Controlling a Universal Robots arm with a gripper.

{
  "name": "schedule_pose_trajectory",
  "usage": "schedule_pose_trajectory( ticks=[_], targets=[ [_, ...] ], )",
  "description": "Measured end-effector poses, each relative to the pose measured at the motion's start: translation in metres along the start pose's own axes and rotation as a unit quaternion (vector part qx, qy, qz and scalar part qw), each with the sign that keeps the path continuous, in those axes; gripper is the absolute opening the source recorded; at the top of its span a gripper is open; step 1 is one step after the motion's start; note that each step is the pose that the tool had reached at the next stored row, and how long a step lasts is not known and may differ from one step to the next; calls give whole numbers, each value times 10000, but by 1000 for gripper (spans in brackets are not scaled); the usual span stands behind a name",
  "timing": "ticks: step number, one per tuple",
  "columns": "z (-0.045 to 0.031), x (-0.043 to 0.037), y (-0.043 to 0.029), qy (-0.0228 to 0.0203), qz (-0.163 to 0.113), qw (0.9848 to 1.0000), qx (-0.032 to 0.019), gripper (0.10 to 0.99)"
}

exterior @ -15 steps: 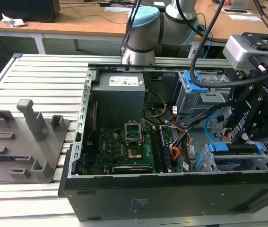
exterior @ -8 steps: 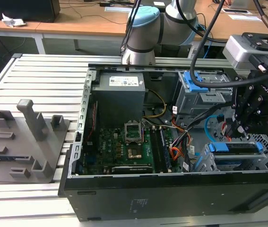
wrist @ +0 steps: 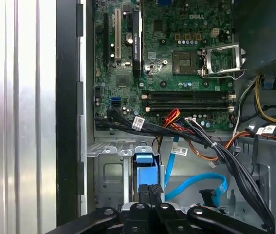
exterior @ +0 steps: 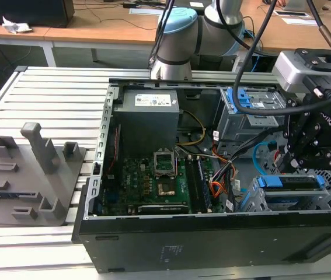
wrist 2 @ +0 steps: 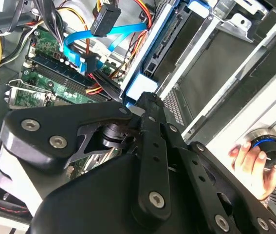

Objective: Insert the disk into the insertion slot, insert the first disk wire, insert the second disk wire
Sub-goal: 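Insert the disk into the insertion slot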

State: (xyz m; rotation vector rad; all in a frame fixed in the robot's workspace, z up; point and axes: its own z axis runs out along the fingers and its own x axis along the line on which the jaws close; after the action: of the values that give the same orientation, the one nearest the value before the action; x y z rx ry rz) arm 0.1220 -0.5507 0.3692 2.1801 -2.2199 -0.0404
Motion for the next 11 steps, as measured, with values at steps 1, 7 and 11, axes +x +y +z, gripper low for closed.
schedule_pose_trajectory(
  ticks=[1,7,11],
  targets=[
    [32,1,-1,0,0,10000,0,106],
    [161,3,-6,0,0,10000,0,106],
    [192,3,-9,1,1,10000,0,106]
  ],
)
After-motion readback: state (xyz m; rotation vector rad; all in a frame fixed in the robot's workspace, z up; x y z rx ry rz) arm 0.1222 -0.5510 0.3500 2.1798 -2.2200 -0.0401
